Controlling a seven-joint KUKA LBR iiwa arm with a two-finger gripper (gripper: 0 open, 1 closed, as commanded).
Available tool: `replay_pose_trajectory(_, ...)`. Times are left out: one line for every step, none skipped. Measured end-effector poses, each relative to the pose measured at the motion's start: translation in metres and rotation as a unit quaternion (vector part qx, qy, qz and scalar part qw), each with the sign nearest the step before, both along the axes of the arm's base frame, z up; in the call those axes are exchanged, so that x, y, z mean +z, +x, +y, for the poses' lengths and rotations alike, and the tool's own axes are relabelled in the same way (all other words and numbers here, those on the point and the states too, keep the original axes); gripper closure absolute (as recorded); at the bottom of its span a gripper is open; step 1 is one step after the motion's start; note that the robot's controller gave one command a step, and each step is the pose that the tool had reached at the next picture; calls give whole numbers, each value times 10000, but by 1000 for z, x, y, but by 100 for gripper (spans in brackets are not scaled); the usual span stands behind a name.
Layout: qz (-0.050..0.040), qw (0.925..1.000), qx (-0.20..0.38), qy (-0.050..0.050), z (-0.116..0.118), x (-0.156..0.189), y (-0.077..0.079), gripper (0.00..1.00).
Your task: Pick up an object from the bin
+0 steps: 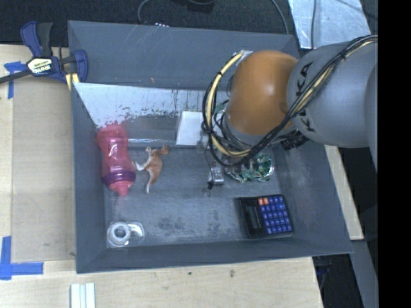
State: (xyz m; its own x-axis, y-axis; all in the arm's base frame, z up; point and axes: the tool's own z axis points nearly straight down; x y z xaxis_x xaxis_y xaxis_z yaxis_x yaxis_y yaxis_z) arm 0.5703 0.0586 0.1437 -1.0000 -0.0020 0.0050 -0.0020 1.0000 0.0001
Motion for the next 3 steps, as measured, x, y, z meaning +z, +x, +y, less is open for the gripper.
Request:
replay_pose_trajectory(-41, 10000, -9, 3, 0, 5, 2, 0)
replay_pose_trajectory(-62, 9976, 687, -4, 30, -35, 18, 0)
replay_pose_trajectory(-6, 9912, 1326, 4, 66, -42, 27, 0)
